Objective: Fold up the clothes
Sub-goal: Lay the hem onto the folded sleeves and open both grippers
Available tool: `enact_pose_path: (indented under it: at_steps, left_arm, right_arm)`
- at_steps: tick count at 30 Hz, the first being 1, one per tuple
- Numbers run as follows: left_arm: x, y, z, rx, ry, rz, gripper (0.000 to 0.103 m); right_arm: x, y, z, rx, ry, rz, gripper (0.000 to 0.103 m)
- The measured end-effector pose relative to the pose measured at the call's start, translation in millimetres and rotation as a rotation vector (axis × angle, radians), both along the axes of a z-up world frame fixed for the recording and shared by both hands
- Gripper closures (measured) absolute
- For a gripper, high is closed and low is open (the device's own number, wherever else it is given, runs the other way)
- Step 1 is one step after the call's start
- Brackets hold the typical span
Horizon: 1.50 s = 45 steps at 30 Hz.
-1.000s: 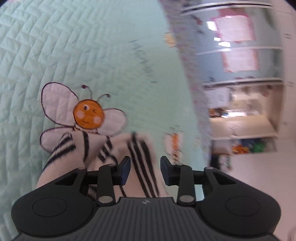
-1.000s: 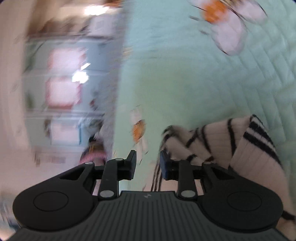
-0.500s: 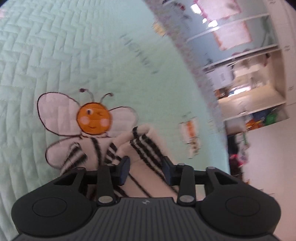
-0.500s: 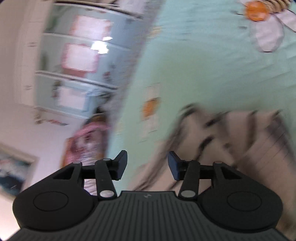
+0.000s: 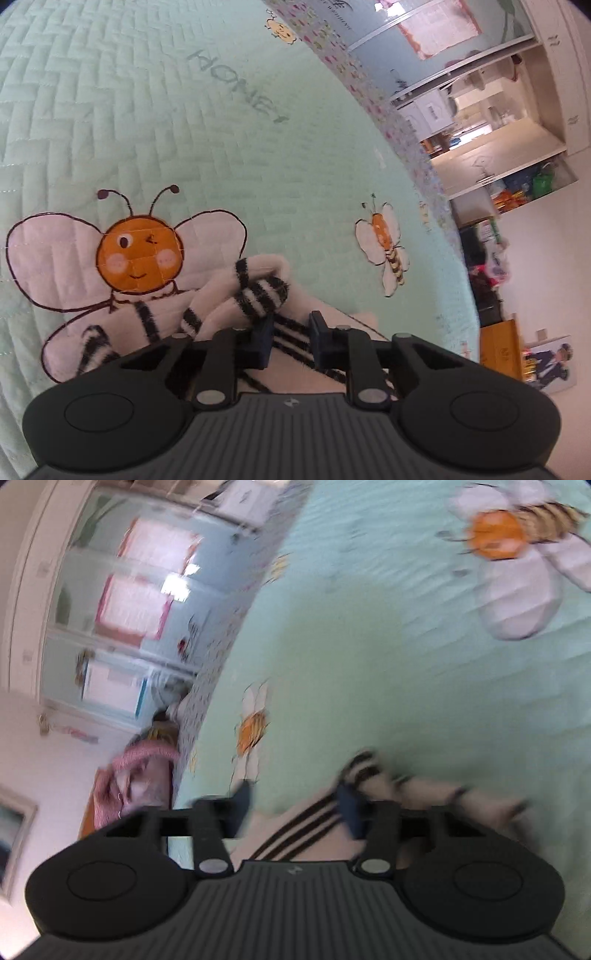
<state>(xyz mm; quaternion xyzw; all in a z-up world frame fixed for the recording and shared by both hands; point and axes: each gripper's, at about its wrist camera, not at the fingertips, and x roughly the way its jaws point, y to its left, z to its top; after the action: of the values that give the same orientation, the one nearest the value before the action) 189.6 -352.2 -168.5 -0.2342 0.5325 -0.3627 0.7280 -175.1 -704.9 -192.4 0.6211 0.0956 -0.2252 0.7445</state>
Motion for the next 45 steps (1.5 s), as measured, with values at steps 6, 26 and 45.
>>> enact_pose_path:
  at_steps: [6, 26, 45]
  left_arm:
    - [-41, 27, 18, -0.053, -0.167, -0.033, 0.065]
    - [-98, 86, 40, 0.039, -0.421, -0.063, 0.055]
    - [16, 18, 14, -0.003, -0.281, 0.063, 0.056]
  right_arm:
    - [-29, 38, 25, -0.094, -0.057, 0.076, 0.037]
    - [-73, 141, 54, -0.366, 0.131, 0.193, 0.033]
    - [-21, 51, 22, -0.305, 0.09, -0.085, 0.035]
